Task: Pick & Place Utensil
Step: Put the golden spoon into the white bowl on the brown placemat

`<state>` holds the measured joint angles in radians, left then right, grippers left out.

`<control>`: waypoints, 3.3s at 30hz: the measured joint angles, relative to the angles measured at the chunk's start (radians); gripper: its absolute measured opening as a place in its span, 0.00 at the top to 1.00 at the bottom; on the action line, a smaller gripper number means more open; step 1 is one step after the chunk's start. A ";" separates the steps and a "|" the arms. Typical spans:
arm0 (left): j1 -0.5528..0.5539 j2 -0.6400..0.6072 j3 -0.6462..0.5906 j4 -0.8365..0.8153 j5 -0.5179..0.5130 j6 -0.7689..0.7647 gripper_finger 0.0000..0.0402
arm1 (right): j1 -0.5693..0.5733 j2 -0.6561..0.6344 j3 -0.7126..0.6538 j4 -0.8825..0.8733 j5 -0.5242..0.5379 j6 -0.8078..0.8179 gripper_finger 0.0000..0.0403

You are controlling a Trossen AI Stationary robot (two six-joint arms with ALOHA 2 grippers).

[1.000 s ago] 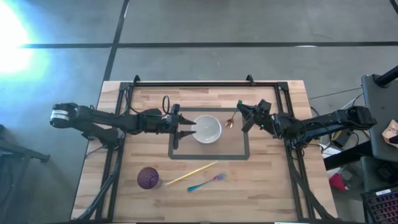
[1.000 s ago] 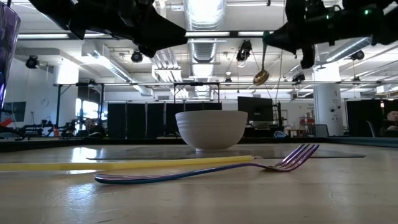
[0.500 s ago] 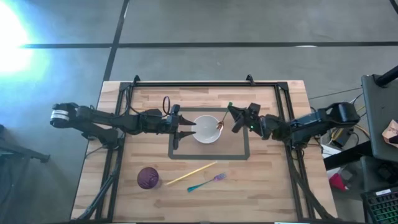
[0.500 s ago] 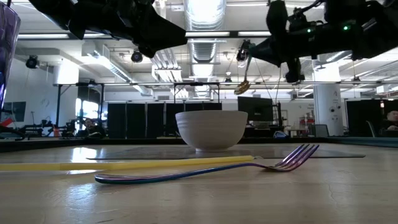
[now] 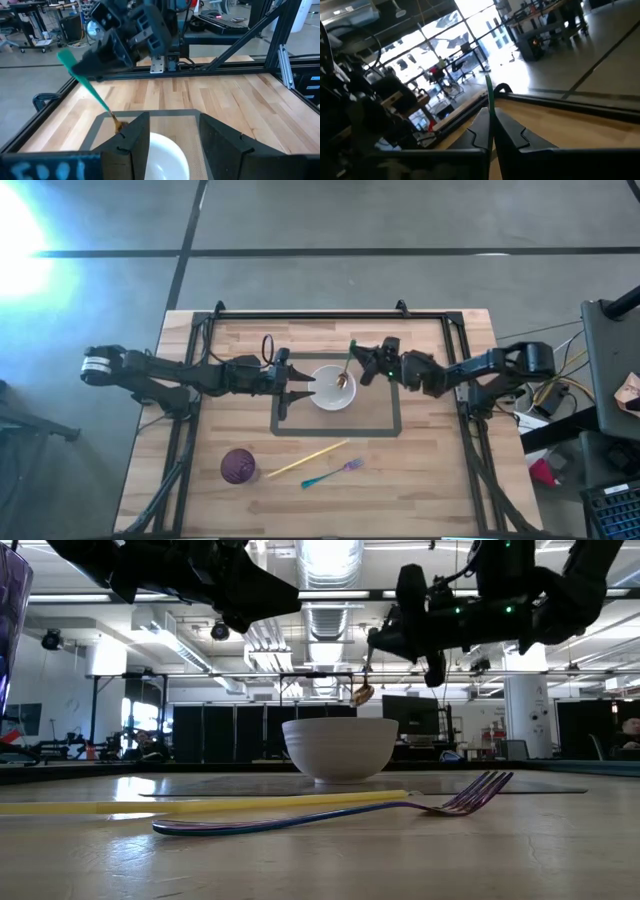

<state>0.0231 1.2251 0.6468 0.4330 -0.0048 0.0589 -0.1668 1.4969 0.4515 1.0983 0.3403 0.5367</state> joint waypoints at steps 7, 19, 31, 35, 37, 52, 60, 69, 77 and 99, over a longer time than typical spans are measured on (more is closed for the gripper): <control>0.000 0.000 0.000 0.000 0.000 -0.001 0.59 | -0.016 0.083 0.015 0.012 -0.058 -0.012 0.98; -0.001 0.000 0.000 -0.001 0.000 -0.003 0.59 | -0.018 0.170 0.038 0.034 -0.062 0.021 0.98; -0.001 0.000 0.000 -0.001 0.000 -0.003 0.59 | -0.033 0.176 0.034 -0.025 -0.035 0.162 0.98; -0.001 0.000 0.000 -0.001 0.000 -0.003 0.59 | -0.033 0.176 0.032 -0.027 -0.019 0.181 0.98; -0.001 0.000 0.000 -0.001 0.000 -0.003 0.59 | -0.033 0.176 0.032 -0.034 -0.016 0.195 0.98; -0.001 0.000 0.000 0.000 0.000 -0.003 0.59 | -0.019 0.176 0.031 -0.103 0.029 0.220 0.98; -0.001 0.000 0.000 0.000 0.000 -0.003 0.59 | -0.007 0.176 0.031 -0.117 0.028 0.160 0.98; -0.001 0.000 0.000 0.000 0.000 -0.003 0.59 | -0.005 0.176 0.031 -0.116 0.026 0.075 0.98; -0.001 0.000 0.000 0.000 0.000 -0.003 0.59 | -0.005 0.176 0.032 -0.115 0.022 -0.002 0.98; -0.001 0.000 0.000 0.000 0.000 -0.003 0.59 | -0.003 0.176 0.032 -0.179 -0.001 0.040 0.90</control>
<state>0.0223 1.2246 0.6464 0.4328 -0.0048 0.0558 -0.1699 1.6726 0.4839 0.9194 0.3393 0.5762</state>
